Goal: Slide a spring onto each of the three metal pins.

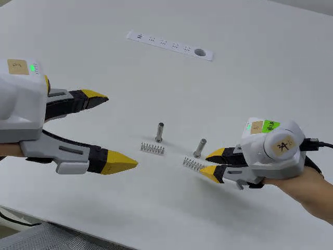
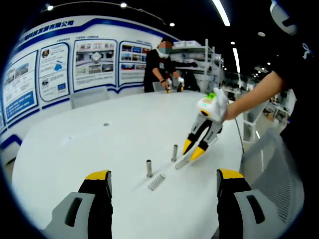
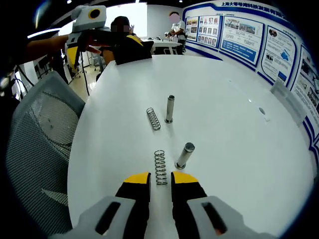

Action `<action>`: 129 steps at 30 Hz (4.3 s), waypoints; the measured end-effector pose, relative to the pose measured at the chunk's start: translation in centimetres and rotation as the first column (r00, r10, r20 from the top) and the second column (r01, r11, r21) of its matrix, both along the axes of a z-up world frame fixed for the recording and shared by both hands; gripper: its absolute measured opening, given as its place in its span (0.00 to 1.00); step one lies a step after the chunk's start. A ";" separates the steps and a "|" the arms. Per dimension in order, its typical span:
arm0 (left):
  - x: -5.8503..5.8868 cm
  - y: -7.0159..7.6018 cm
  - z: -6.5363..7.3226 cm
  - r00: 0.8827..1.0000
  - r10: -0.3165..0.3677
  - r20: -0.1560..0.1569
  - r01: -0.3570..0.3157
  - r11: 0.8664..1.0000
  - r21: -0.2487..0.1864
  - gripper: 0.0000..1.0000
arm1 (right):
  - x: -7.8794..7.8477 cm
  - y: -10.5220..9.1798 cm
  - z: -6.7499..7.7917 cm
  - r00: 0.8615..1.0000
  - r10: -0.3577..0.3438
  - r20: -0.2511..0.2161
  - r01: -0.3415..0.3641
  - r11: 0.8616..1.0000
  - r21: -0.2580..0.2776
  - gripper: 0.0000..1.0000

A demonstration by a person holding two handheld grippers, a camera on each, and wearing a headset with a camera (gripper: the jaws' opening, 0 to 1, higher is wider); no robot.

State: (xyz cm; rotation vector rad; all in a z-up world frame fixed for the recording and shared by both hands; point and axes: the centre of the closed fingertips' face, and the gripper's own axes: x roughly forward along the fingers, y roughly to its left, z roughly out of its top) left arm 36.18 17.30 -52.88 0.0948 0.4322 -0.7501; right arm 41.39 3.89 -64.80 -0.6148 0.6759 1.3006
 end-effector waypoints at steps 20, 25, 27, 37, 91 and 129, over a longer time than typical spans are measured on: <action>0.1 1.4 -0.4 0.999 0.031 -0.012 -0.031 1.000 0.006 0.87 | 0.0 0.6 -1.9 0.998 -0.004 -0.058 0.003 1.000 -0.016 0.12; 0.3 0.5 0.5 1.000 0.028 -0.004 -0.028 0.998 -0.053 0.87 | -0.5 0.6 -1.8 0.995 -0.022 -0.093 0.020 1.000 -0.020 0.11; 0.4 0.5 0.8 0.999 0.034 0.003 -0.033 0.998 -0.058 0.86 | -0.6 0.5 -1.7 0.997 -0.006 -0.072 0.004 0.999 -0.035 0.11; -0.2 -1.6 -0.2 0.999 -0.028 -0.025 0.027 0.999 -0.031 0.83 | -1.4 1.5 2.8 0.997 0.074 -0.033 -0.073 0.997 0.029 0.11; -3.5 -12.8 -0.6 0.900 -0.434 -0.040 0.435 0.898 0.067 0.12 | -9.1 1.5 11.1 0.932 0.355 0.068 -0.355 0.935 -0.015 0.11; -3.6 -13.1 0.2 0.887 -0.462 -0.011 0.462 0.886 0.051 0.11 | -9.1 1.4 13.4 0.947 0.320 0.037 -0.322 0.937 0.134 0.10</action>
